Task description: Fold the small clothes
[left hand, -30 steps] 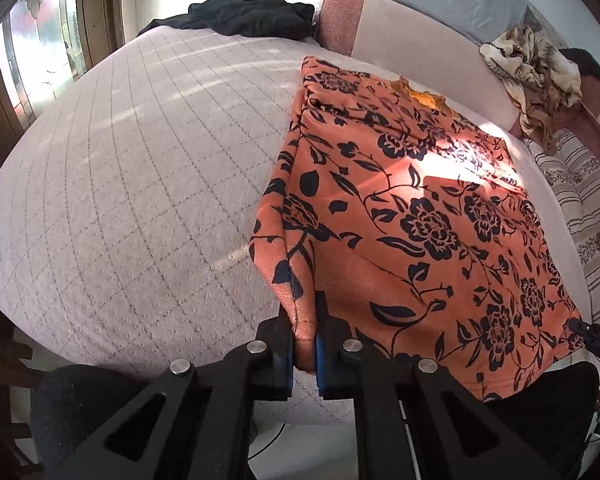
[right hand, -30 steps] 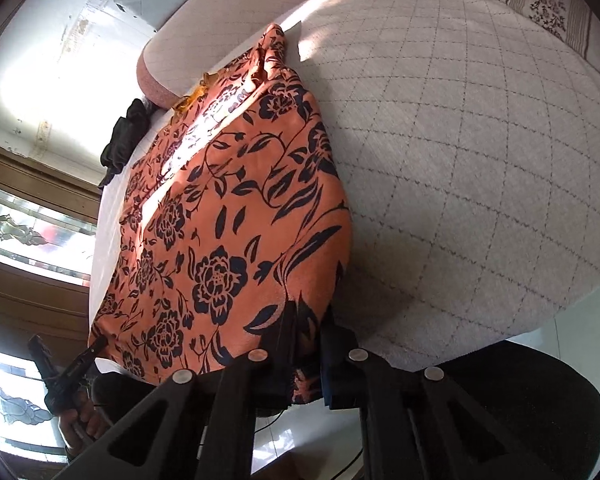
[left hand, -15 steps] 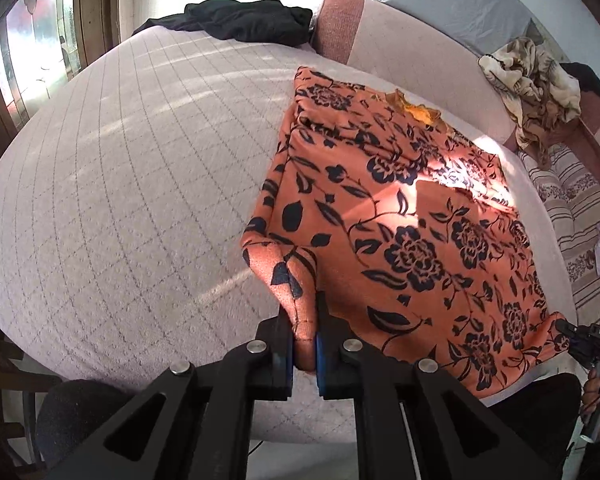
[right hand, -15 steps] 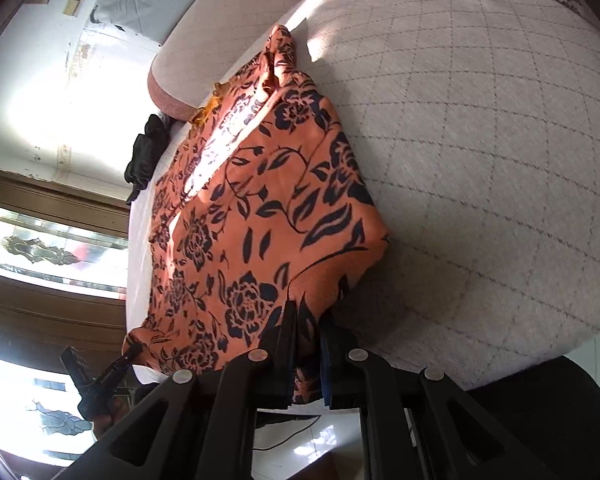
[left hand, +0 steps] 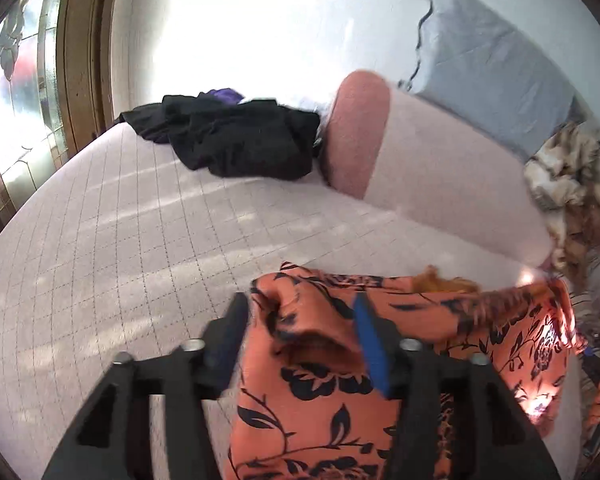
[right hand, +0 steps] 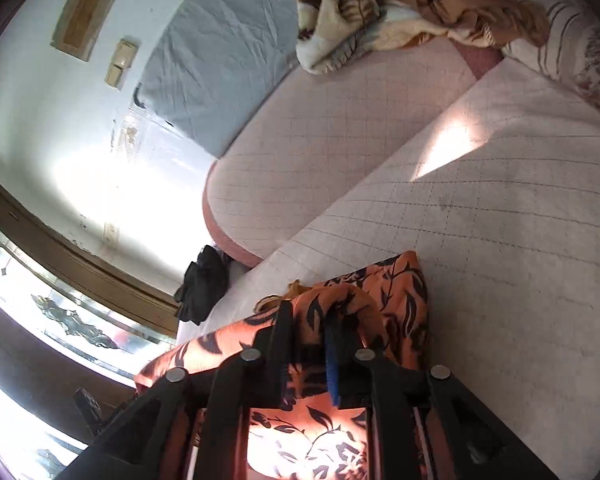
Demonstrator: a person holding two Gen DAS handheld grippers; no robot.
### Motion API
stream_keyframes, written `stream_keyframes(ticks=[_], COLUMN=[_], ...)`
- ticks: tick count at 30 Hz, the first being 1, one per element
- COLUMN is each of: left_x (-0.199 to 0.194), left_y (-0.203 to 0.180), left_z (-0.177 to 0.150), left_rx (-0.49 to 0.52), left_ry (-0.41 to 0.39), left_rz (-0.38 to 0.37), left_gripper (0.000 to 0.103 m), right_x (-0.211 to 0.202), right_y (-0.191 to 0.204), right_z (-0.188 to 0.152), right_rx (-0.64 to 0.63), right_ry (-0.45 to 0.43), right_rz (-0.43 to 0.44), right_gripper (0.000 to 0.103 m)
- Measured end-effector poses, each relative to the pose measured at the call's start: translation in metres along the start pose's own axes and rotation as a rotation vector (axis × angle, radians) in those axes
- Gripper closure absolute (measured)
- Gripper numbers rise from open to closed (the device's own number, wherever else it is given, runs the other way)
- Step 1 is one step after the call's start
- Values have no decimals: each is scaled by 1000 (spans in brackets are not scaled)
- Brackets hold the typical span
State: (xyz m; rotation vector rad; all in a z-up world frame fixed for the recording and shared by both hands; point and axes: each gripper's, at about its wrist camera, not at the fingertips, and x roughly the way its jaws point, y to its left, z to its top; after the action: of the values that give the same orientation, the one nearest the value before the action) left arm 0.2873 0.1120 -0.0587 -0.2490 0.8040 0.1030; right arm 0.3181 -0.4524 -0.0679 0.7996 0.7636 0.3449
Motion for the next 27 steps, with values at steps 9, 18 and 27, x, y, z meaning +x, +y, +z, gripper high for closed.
stream_keyframes(ticks=[9,18,27], left_x=[-18,-32,16], left_y=[49,42,26], left_z=[-30,-136,-104], left_rx=[-90,-234,-235], left_ry=[-17,125,132], left_rz=[37,-4,43], left_gripper=[32,24,80], right_x=[-29,-11,36], right_y=[-13,-29,-37], right_z=[-96,-171,-133], right_rx=[-30,214,398], right_ry=[21,40,-66], right_rz=[-118,-110,-157], right_gripper=[30,30,83])
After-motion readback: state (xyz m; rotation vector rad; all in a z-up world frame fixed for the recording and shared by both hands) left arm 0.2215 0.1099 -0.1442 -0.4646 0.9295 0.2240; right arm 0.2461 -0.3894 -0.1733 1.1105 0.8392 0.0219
